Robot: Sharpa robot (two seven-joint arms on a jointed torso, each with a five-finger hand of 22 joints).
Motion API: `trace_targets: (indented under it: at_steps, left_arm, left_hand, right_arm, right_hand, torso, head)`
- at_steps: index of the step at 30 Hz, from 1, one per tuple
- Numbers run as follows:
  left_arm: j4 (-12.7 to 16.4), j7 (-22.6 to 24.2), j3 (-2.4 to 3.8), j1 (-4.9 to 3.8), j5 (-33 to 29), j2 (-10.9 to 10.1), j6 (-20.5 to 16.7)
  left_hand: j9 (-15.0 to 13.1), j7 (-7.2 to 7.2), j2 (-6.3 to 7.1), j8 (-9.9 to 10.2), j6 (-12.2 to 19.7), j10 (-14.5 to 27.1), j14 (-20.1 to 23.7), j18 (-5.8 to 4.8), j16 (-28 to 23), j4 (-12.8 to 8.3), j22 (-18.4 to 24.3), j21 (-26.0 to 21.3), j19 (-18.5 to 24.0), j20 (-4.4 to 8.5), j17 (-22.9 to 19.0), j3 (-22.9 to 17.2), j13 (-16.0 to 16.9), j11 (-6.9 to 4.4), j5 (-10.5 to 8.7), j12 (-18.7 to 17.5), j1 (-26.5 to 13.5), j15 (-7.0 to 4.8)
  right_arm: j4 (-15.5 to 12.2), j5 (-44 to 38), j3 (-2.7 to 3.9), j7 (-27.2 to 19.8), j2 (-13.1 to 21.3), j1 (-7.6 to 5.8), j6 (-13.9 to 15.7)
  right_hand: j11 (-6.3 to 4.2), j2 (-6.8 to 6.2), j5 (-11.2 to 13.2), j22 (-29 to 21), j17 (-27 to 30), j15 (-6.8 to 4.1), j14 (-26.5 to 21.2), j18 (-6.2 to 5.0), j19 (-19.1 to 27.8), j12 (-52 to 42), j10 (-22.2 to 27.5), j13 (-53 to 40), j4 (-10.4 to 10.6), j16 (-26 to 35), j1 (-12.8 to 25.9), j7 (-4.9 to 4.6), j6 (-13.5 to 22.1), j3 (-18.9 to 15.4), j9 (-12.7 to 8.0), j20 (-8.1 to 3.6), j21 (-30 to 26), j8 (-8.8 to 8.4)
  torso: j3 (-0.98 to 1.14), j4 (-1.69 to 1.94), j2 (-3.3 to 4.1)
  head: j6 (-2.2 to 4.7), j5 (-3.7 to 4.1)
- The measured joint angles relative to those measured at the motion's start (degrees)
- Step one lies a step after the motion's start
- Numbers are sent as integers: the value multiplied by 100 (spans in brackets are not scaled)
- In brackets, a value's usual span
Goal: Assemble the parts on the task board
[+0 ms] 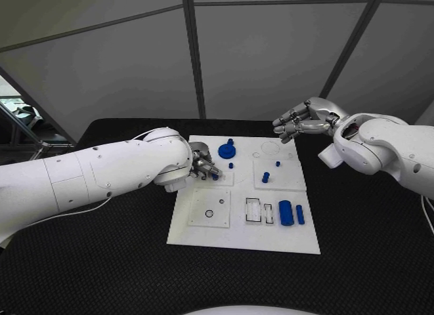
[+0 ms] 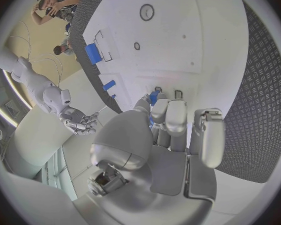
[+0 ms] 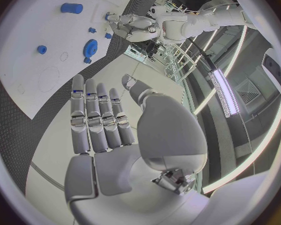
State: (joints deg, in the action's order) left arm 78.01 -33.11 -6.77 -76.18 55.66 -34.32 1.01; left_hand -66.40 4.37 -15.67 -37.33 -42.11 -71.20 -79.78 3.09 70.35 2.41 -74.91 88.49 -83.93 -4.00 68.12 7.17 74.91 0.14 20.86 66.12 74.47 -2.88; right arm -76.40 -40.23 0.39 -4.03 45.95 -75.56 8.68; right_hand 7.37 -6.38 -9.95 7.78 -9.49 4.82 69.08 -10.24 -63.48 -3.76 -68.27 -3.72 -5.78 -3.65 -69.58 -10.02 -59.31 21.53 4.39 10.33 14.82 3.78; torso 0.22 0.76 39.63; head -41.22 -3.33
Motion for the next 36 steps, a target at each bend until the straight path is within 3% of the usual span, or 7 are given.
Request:
trace_targets:
  at_steps: [5,12,20,22,36]
  left_arm:
    - [0,-15,-1,-2,30,-1,85]
    - [-10,-27,-6,5,45,12,159]
    - [-34,-40,-6,7,53,38,198]
    - [-49,-42,-6,7,53,52,208]
    - [-228,-120,3,-7,46,194,366]
  left_hand:
    - [11,-40,15,-44,-41,-10,-6,0,0,-86,0,20,0,0,0,-86,0,5,179,25,-166,-7]
    - [-63,-51,109,-160,-52,-40,-40,-1,44,-218,0,41,-21,21,0,-364,0,-2,666,67,-521,1]
    - [-97,-54,131,-206,-69,-41,-59,0,44,-296,0,41,-21,21,-1,-541,-1,-1,755,67,-665,-18]
    - [-104,-59,165,-220,-81,-42,-59,0,44,-397,0,41,-21,21,-1,-720,-1,0,755,67,-772,-19]
    - [-133,-39,195,-272,-101,-74,-59,0,44,-425,0,63,-21,20,6,-901,-1,-10,755,106,-952,-18]
  right_arm:
    - [12,-2,0,0,-5,1,-4]
    - [35,-4,-1,-2,-19,1,-9]
    - [51,-7,-1,-3,-34,2,-18]
    - [55,-8,-1,-4,-37,2,-20]
    - [64,-23,-1,-5,-66,2,-30]
  right_hand:
    - [0,0,0,-9,7,0,0,0,0,0,0,0,0,0,0,-20,20,0,0,0,0,0]
    - [0,0,0,-8,6,0,0,0,0,0,0,0,0,0,0,-20,20,0,0,0,0,0]
    - [0,0,0,-12,6,0,0,0,0,0,0,0,0,0,0,-20,20,0,-4,0,-23,0]
    - [0,0,0,-12,6,0,0,0,0,0,0,0,0,0,0,-20,20,0,-4,0,-23,0]
    - [-22,0,0,-18,14,0,0,0,0,0,21,0,0,0,0,-20,20,0,-4,0,-23,0]
  torso:
    - [1,0,0]
    - [3,4,1]
    - [3,4,2]
    - [3,4,2]
    - [5,-2,2]
  head:
    - [-9,3]
    - [-18,-8]
    - [-23,-9]
    - [-23,-9]
    - [-51,-1]
